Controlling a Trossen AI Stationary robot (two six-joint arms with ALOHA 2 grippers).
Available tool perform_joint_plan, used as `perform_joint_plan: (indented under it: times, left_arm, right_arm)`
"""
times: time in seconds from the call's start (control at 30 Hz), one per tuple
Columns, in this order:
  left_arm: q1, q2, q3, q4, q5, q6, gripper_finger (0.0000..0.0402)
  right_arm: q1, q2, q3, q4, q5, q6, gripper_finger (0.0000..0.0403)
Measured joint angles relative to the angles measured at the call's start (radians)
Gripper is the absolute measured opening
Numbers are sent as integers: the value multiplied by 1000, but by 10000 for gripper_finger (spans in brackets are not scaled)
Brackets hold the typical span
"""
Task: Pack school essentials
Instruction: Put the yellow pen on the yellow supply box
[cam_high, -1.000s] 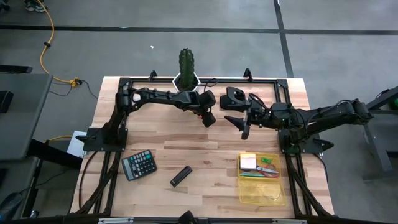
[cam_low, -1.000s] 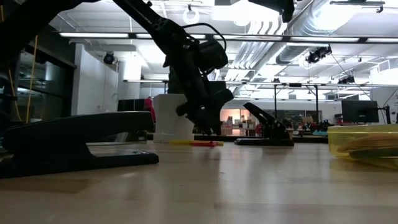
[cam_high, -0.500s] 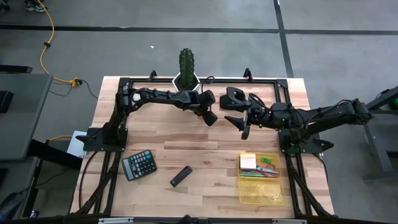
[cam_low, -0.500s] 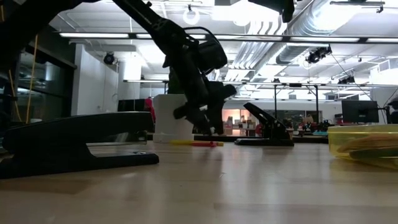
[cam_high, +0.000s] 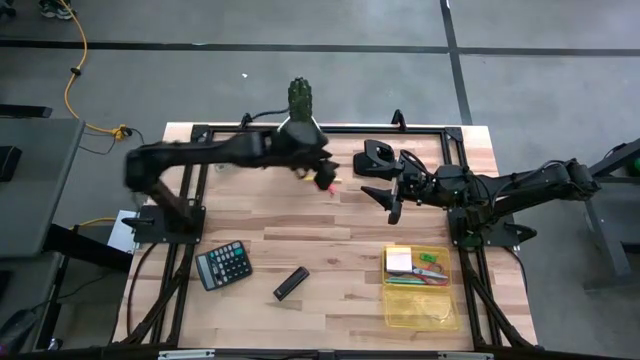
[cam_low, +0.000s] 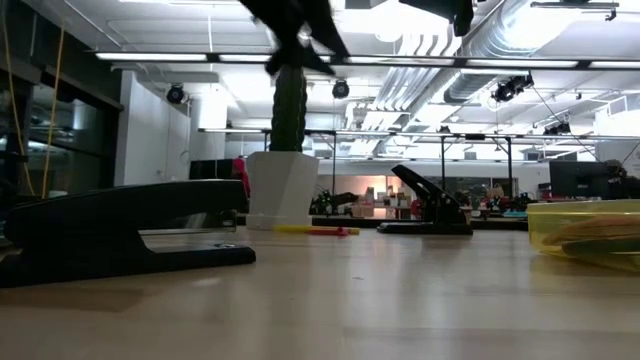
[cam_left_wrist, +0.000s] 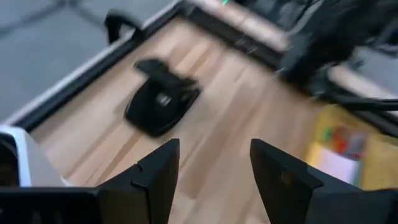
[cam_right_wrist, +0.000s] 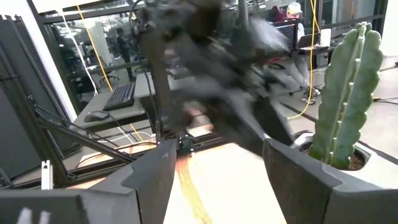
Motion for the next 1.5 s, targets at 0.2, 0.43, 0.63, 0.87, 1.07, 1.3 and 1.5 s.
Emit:
perform_joint_plan:
  times: [0.2,0.43,0.63,0.87,1.07,1.3,1.5]
  left_arm:
    - [-115,-311,-240,247,-22,92,186]
    - [-232,-633,-582,567,-77,88,186]
    - [-272,-792,-685,604,-157,111,186]
    - [-271,-843,-687,607,-207,166,186]
    - [-271,-845,-687,607,-207,159,186]
    - [-271,-845,-687,607,-200,175,186]
    - [-271,-845,-687,636,-200,175,186]
  right_arm:
    - [0,0,0,0,0,0,233]
    - [0,0,0,0,0,0,233]
    - [0,0,0,0,0,-8,233]
    - [0,0,0,0,0,-2,233]
    - [0,0,0,-1,0,-1,233]
    - [-19,29,9,-6,79,124,233]
    - [-144,248,194,-283,-87,153,233]
